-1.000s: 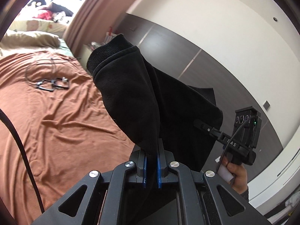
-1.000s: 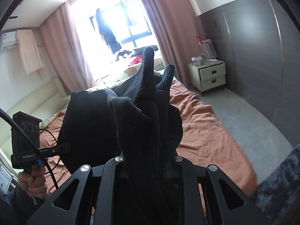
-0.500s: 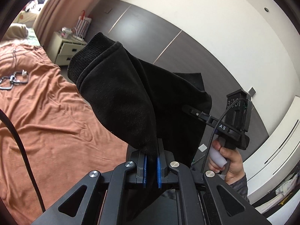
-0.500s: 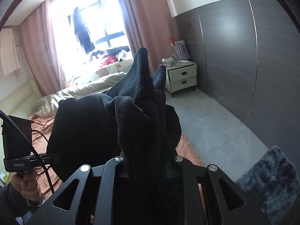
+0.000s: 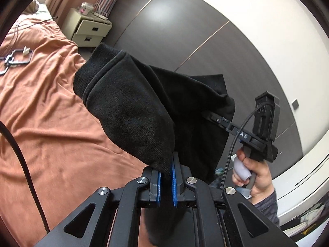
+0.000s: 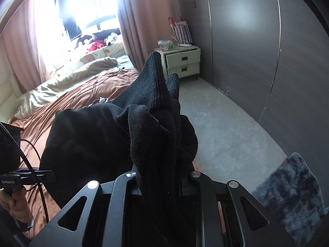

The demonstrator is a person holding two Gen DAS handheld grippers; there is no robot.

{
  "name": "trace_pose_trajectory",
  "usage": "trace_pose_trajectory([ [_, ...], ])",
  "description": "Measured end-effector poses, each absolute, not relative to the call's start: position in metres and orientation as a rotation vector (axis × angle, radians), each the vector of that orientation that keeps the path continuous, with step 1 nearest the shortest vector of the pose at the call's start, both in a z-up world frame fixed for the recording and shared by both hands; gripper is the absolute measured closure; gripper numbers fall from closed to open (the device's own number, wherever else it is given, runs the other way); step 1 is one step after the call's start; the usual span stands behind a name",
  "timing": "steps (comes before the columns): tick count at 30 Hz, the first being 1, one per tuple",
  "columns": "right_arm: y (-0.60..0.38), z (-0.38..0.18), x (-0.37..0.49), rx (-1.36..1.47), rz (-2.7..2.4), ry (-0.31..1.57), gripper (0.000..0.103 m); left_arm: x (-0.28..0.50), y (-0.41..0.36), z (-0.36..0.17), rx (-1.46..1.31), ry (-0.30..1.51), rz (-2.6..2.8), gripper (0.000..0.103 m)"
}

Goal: Fold small clothes
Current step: 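Lower the bundle onto the bed edge and open both grippers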

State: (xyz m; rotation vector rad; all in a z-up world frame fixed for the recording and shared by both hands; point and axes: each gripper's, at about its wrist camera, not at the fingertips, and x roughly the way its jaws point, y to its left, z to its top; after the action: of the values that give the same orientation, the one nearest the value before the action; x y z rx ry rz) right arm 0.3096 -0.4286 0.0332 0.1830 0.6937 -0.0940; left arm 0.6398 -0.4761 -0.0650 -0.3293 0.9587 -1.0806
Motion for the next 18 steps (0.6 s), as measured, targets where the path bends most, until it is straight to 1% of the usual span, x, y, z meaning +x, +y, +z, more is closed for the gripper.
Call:
trace_pose_trajectory([
  [3,-0.408,0.034,0.325,0.158,-0.113,0.710,0.087,0.652,-0.473,-0.076,-0.297,0.970,-1.013,0.093],
  [4,-0.400,0.032,0.331,0.156,-0.130,0.724,0.083,0.657,-0.473,-0.084,-0.258,0.979,-0.932,0.088],
  [5,-0.393,0.027,0.335,0.158,-0.162,0.747,0.078,0.660,-0.472,-0.092,-0.247,0.998,-0.896,0.081],
  [6,-0.389,0.023,0.337,0.150,-0.200,0.769,0.064,0.663,-0.470,-0.098,-0.249,1.019,-0.881,0.062],
  [7,-0.381,0.018,0.341,0.128,-0.253,0.784,0.049,0.667,-0.467,-0.111,-0.267,1.056,-0.867,0.050],
  [8,-0.373,0.016,0.342,0.112,-0.301,0.792,0.044,0.668,-0.466,-0.117,-0.275,1.074,-0.861,0.050],
  [9,-0.368,0.013,0.341,0.114,-0.320,0.801,0.042,0.667,-0.463,-0.127,-0.276,1.100,-0.852,0.050],
  [13,-0.346,0.006,0.319,0.180,-0.301,0.824,0.042,0.658,-0.458,-0.149,-0.257,1.144,-0.829,0.050],
  [18,-0.319,0.002,0.269,0.242,-0.309,0.842,0.042,0.648,-0.467,-0.164,-0.236,1.191,-0.847,0.050],
])
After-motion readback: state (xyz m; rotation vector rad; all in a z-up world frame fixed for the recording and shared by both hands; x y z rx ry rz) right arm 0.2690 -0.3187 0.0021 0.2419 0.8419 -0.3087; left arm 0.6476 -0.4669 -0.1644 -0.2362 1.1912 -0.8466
